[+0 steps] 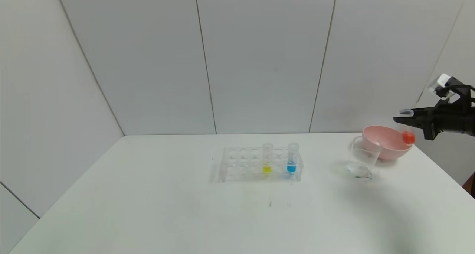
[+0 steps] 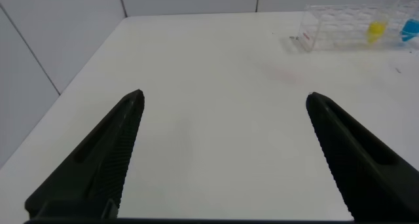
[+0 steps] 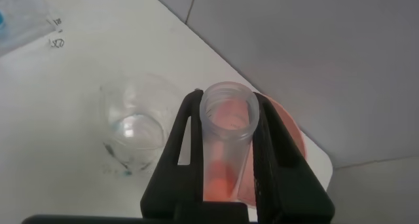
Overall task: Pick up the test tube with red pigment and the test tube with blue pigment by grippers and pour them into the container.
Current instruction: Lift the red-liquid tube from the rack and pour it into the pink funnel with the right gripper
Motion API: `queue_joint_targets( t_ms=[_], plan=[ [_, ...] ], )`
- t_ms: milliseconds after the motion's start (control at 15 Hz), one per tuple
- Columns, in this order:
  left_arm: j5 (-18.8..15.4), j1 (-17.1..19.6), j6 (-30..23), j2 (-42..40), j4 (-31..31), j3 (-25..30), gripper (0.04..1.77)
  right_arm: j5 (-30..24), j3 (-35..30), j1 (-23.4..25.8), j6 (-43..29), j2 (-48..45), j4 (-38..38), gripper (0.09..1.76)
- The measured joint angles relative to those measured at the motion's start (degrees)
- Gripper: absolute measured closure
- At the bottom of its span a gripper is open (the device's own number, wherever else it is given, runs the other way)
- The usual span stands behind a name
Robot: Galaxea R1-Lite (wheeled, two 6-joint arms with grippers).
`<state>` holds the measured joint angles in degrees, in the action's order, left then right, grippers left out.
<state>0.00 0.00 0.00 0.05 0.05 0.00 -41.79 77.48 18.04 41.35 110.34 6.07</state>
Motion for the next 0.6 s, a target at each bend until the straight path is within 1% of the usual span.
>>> queue_joint_targets(
  t_ms=[267, 467, 600],
  plan=[
    [0.0, 0.0, 0.0, 0.0, 0.0, 0.0, 0.05, 1.1, 9.7, -1.9, 12.0, 5.2, -9.9, 1.36],
    [0.0, 0.0, 0.0, 0.0, 0.0, 0.0, 0.05, 2.3, 16.3, -2.5, 20.4, 7.5, -23.3, 1.36],
    [0.0, 0.0, 0.0, 0.0, 0.0, 0.0, 0.05, 5.6, 20.7, -2.9, 27.1, 8.3, -30.9, 1.36]
  ],
)
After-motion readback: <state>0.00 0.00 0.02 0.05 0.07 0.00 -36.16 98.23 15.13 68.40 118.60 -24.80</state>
